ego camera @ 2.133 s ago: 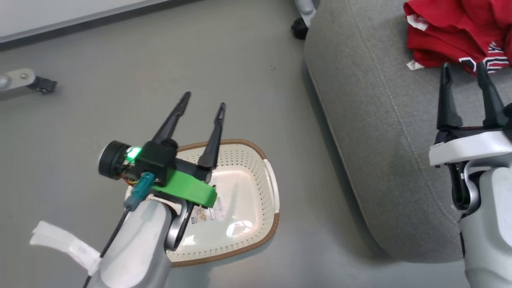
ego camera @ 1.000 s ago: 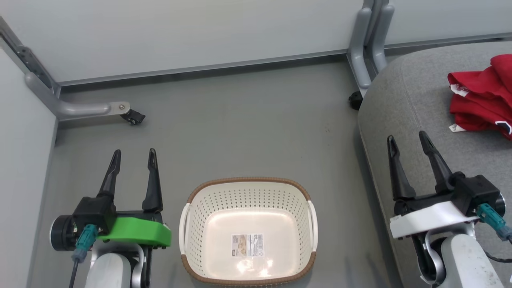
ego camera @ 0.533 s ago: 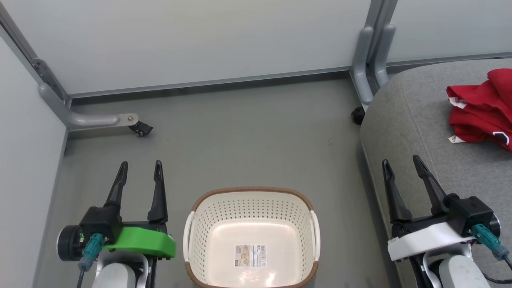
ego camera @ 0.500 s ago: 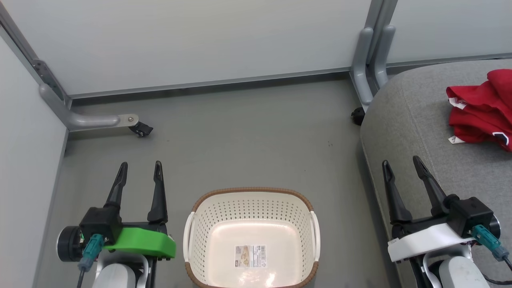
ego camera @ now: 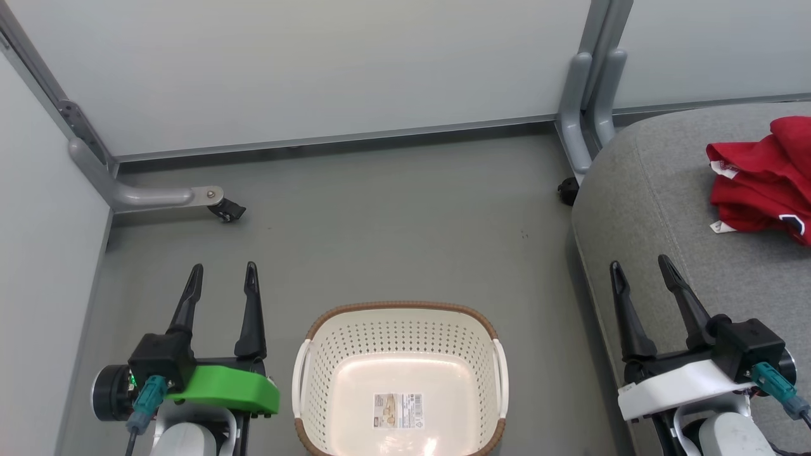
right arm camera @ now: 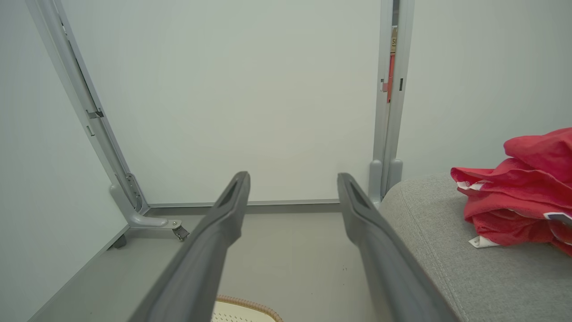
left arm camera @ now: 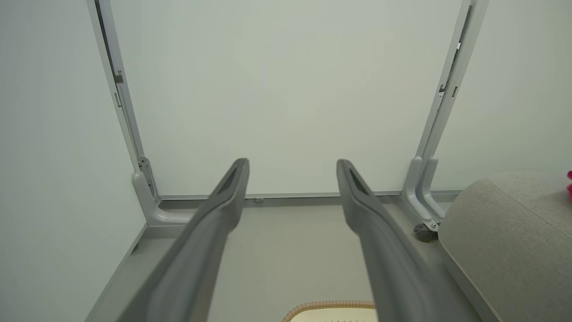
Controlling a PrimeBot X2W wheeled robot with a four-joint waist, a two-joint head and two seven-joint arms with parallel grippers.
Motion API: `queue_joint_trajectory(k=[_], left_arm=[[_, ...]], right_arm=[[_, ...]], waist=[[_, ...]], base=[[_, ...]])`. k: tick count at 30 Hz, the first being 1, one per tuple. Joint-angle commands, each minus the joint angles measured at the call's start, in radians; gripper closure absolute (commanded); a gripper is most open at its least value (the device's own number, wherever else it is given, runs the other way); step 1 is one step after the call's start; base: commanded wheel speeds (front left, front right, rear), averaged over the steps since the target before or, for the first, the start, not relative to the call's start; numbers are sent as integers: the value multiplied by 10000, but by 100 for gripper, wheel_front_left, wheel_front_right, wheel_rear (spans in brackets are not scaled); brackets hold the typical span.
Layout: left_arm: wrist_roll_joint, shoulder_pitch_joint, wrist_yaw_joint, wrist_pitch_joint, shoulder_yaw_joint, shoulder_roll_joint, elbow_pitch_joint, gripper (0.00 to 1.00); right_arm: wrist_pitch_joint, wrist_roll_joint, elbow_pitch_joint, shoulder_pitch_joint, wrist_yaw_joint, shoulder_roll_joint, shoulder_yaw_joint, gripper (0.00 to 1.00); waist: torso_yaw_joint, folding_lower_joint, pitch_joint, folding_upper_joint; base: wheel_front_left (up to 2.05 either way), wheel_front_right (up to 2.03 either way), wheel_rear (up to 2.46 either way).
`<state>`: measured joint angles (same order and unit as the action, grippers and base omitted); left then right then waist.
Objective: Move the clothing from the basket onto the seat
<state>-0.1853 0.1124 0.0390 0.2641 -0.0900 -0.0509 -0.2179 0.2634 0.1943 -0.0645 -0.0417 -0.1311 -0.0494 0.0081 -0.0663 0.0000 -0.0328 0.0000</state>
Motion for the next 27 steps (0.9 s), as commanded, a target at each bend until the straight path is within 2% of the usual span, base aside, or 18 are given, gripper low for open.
queue_joint_trajectory(k=[1, 5, 6, 10, 27], left_arm=[[-26, -146, -52, 2, 35, 4, -23, 0], [13, -153, -44, 2, 84, 3, -34, 0], [8, -148, -50, 2, 91, 3, -22, 100], [-36, -89, -25, -18, 20, 10, -341, 100], [-3122, -74, 183, -837, 468, 7, -351, 100]], right_arm=[[18, 52, -7, 108, 7, -24, -31, 0], [18, 55, -39, 107, 7, -24, -33, 0], [18, 57, -49, 102, 7, -24, -31, 100], [-9, 60, -306, 112, 0, 59, 28, 100], [-698, 3261, -637, -55, 1, -76, -87, 100]], waist=[[-15, 0, 9, 0], [-50, 0, 12, 0], [-57, 0, 12, 0], [-53, 0, 14, 0], [42, 0, 51, 0]], base=[[0, 0, 0], [0, 0, 0], [0, 0, 0], [0, 0, 0], [0, 0, 0]])
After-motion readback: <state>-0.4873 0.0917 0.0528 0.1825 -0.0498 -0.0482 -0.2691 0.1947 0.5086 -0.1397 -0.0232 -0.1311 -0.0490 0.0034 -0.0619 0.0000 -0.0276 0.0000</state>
